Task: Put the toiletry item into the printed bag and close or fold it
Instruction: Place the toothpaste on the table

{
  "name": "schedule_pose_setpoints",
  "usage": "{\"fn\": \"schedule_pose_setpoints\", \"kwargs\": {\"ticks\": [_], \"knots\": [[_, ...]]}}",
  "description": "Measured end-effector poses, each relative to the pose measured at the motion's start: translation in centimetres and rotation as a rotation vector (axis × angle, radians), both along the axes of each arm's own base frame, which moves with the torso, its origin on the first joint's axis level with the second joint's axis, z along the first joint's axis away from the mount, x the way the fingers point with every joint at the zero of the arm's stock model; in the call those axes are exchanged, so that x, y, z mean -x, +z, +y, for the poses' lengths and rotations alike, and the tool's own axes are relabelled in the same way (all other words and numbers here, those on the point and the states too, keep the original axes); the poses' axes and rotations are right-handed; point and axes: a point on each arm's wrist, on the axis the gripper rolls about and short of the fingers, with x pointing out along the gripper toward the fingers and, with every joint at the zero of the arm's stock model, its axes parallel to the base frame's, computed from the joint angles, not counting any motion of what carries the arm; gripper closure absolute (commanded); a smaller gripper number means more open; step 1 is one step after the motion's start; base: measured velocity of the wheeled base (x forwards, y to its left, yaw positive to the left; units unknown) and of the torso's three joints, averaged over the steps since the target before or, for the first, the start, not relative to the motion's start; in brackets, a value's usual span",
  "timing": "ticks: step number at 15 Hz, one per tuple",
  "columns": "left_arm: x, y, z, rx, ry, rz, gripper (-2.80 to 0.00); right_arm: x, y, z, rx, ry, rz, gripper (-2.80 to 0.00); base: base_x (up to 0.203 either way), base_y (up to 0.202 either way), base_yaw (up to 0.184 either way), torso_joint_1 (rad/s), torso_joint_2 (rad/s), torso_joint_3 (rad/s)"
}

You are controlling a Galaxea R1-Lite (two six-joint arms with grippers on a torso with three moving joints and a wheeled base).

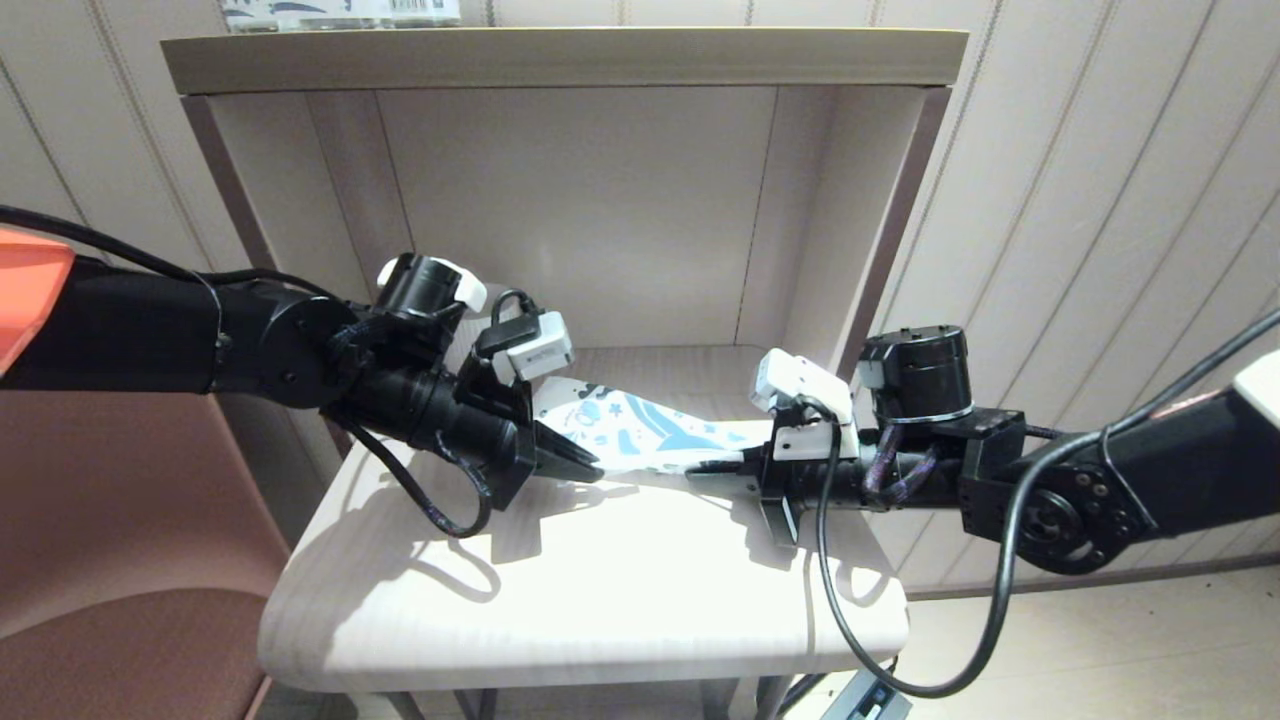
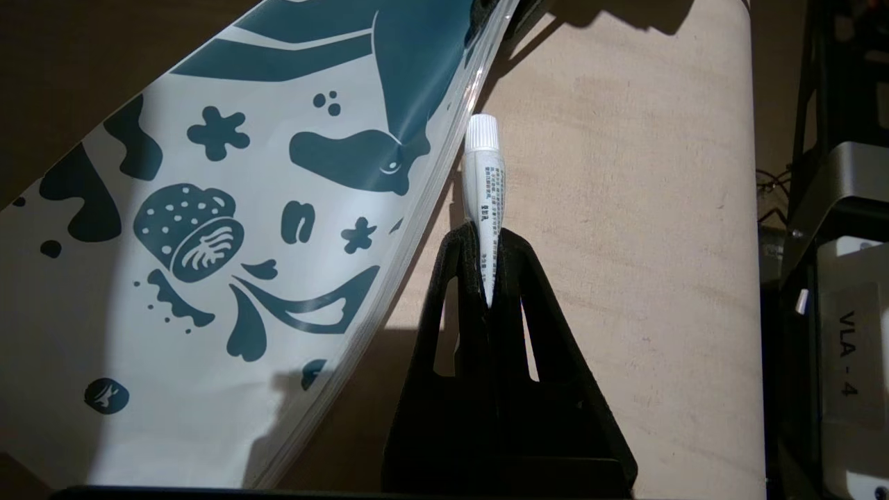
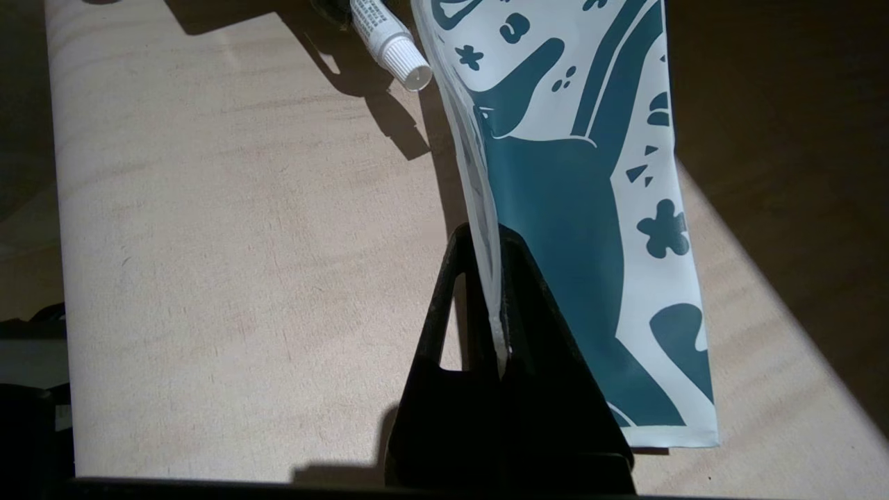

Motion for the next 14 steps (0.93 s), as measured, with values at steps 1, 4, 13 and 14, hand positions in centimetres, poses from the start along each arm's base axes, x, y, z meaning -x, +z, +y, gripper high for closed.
{"fn": "schedule_pose_setpoints", "kwargs": {"ticks": [1, 4, 13, 14], "knots": [[-0.1, -0.1, -0.1, -0.001, 0.0, 0.002, 0.0, 0.0, 0.0, 0.0, 0.0, 0.001, 0.0, 0.0, 0.0, 0.0, 0.0, 0.0, 0.0, 0.0], [-0.5, -0.1, -0.2, 0.002, -0.001, -0.002, 0.0, 0.5, -0.2, 0.3, 0.005, 0.016, 0.008, 0.0, 0.0, 0.0, 0.0, 0.0, 0.0, 0.0], [-0.3, -0.1, -0.2, 0.001, -0.003, 0.005, 0.0, 1.3, -0.6, 0.7, 0.013, 0.035, 0.023, 0.0, 0.0, 0.0, 0.0, 0.0, 0.0, 0.0], [-0.3, 0.3, 0.3, 0.005, 0.01, -0.001, 0.0, 1.3, -0.6, 0.5, 0.011, 0.031, 0.018, 0.0, 0.0, 0.0, 0.0, 0.0, 0.0, 0.0]]}}
